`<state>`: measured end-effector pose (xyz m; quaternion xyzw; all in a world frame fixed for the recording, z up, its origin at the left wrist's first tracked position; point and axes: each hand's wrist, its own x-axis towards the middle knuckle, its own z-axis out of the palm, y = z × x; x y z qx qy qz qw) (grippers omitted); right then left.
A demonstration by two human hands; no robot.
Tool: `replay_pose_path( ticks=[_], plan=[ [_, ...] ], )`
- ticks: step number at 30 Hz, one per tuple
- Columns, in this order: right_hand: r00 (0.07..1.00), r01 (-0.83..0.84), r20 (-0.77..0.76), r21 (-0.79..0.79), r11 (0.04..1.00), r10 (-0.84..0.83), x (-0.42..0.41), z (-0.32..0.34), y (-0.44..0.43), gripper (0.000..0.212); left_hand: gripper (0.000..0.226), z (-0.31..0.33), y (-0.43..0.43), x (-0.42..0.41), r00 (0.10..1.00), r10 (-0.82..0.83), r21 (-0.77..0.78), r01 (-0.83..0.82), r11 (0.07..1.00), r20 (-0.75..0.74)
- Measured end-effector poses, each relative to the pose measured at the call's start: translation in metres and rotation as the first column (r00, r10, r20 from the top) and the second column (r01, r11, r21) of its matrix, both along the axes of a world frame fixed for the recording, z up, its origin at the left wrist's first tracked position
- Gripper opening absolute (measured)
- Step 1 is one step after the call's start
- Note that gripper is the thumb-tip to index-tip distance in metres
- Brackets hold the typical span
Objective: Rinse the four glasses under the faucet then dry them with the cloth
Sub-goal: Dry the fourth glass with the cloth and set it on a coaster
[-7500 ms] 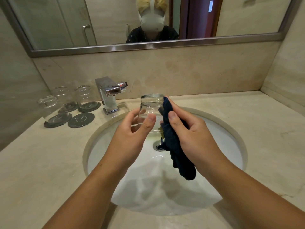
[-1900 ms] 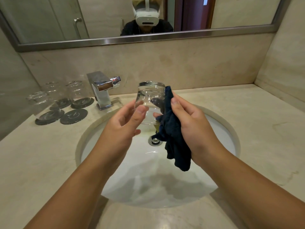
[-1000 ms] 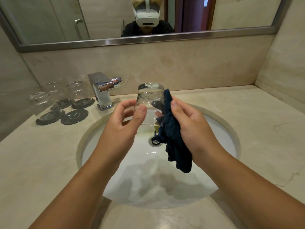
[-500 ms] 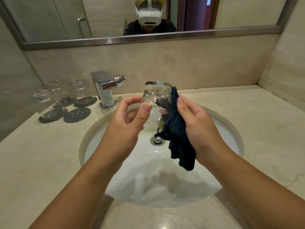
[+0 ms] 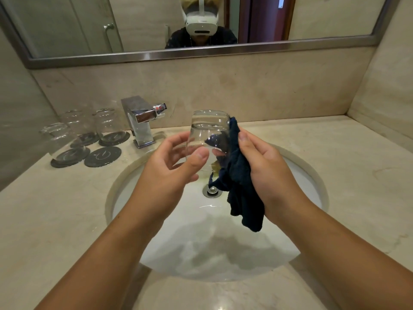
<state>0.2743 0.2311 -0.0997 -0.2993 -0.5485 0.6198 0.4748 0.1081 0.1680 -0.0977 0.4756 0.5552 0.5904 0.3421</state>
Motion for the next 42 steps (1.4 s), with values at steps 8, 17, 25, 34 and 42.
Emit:
replay_pose_path(
  ticks=[8,17,25,34,42],
  plan=[
    [0.997,0.055,0.04,0.076,0.996,-0.058,0.0,-0.001,-0.001,0.032,0.052,-0.003,0.001,0.001,0.986,0.058,0.003,-0.058,0.998,-0.156],
    [0.999,0.03,0.038,0.04,0.999,-0.031,0.001,-0.001,0.0,0.032,0.045,0.002,-0.003,-0.001,0.995,0.021,-0.022,-0.024,0.999,-0.097],
    [1.0,0.027,-0.012,-0.041,0.999,-0.028,0.001,-0.001,0.002,0.03,0.042,-0.001,0.003,0.0,0.998,0.001,-0.049,0.002,0.999,0.059],
    [0.999,0.036,0.0,0.022,0.999,-0.036,0.0,-0.003,0.0,0.032,0.056,-0.001,-0.001,-0.001,0.993,0.034,-0.046,-0.039,0.998,-0.113],
    [0.999,0.044,-0.012,-0.055,0.998,-0.044,0.002,-0.003,0.004,0.029,0.057,0.0,0.0,-0.006,0.993,0.044,-0.034,-0.048,0.998,-0.113]
  ],
)
